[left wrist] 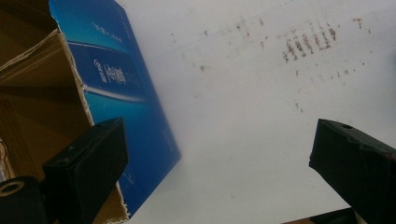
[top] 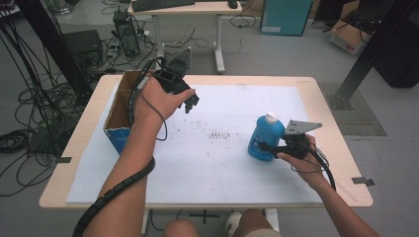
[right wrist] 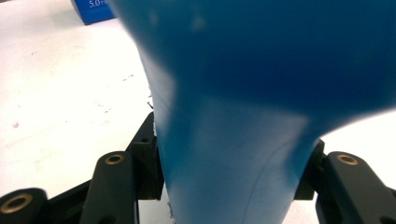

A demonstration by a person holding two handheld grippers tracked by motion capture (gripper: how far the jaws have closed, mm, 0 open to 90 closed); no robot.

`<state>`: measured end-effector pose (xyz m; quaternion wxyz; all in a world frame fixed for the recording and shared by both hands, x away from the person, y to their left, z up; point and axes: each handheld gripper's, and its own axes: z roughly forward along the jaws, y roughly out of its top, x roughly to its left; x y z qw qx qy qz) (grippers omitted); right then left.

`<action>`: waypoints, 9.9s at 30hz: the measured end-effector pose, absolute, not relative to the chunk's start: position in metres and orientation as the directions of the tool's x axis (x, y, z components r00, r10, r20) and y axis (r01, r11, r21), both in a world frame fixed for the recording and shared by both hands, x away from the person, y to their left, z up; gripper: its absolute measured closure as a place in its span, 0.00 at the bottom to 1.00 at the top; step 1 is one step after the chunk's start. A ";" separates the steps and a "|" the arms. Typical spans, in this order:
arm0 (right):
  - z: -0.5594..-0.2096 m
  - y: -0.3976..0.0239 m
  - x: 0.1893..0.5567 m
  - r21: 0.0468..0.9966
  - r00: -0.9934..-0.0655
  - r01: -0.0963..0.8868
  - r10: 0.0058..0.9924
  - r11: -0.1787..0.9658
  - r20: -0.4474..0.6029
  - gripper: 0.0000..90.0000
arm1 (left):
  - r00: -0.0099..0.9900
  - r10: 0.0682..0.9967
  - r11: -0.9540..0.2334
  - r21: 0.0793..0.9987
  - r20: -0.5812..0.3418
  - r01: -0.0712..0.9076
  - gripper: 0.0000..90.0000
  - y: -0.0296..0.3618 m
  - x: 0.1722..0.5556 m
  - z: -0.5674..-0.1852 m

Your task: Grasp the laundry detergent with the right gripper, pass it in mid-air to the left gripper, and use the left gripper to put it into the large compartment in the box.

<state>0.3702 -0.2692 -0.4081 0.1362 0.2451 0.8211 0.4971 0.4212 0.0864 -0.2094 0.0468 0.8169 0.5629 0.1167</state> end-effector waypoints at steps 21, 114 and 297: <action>-0.408 -0.269 0.370 0.885 -0.843 0.265 0.538 0.384 0.019 0.49 | 0.354 0.927 -0.374 0.207 0.128 0.904 0.05 0.086 0.422 -0.208; -0.313 -0.073 0.430 0.849 -0.989 0.112 0.137 0.516 0.047 0.49 | 0.878 0.454 -0.891 0.093 0.150 0.445 0.05 0.067 0.419 -0.130; -0.292 -0.058 0.414 0.879 -1.000 -0.009 -0.019 0.477 0.000 0.48 | 0.947 0.322 -0.947 0.022 0.013 0.321 0.06 0.062 0.410 -0.170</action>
